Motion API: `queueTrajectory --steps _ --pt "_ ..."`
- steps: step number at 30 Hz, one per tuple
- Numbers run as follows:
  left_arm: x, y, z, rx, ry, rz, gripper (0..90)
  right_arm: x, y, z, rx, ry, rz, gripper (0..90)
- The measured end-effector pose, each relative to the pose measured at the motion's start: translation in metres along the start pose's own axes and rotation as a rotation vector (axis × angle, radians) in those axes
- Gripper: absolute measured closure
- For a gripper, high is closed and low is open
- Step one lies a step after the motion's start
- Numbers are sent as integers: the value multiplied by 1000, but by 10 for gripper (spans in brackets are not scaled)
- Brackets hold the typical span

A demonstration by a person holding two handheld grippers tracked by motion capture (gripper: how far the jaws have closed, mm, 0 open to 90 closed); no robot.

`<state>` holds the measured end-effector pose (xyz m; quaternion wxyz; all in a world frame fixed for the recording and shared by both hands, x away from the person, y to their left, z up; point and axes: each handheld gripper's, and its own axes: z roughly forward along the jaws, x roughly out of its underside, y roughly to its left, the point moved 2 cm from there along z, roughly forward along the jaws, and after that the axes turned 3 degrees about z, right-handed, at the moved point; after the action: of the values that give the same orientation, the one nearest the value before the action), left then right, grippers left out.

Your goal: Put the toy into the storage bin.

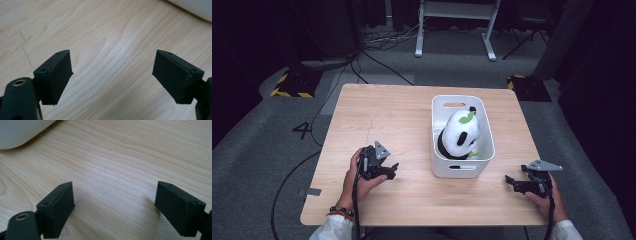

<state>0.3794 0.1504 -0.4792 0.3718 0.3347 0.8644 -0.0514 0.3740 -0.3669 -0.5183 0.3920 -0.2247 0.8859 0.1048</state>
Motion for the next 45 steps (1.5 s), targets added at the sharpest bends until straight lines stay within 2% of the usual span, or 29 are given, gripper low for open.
queueTrajectory --steps 4,15,24,27,31,36,45 --pt "8 1 3 -2 25 -8 162 0 0 0 0 0 1 158" --pt "25 0 5 -2 46 -20 163 0 0 0 -3 1 2 158" --pt "38 -3 8 27 65 -34 163 0 0 0 -3 2 3 157" --pt "42 -2 7 44 51 -62 160 0 0 0 -4 2 3 157" --pt "52 -2 6 77 16 -136 156 0 0 0 -4 3 5 157" --pt "60 -4 -1 61 7 -157 151 0 -1 1 -7 4 8 157" --pt "69 -6 -10 61 5 -155 152 0 -1 1 -11 4 6 161"
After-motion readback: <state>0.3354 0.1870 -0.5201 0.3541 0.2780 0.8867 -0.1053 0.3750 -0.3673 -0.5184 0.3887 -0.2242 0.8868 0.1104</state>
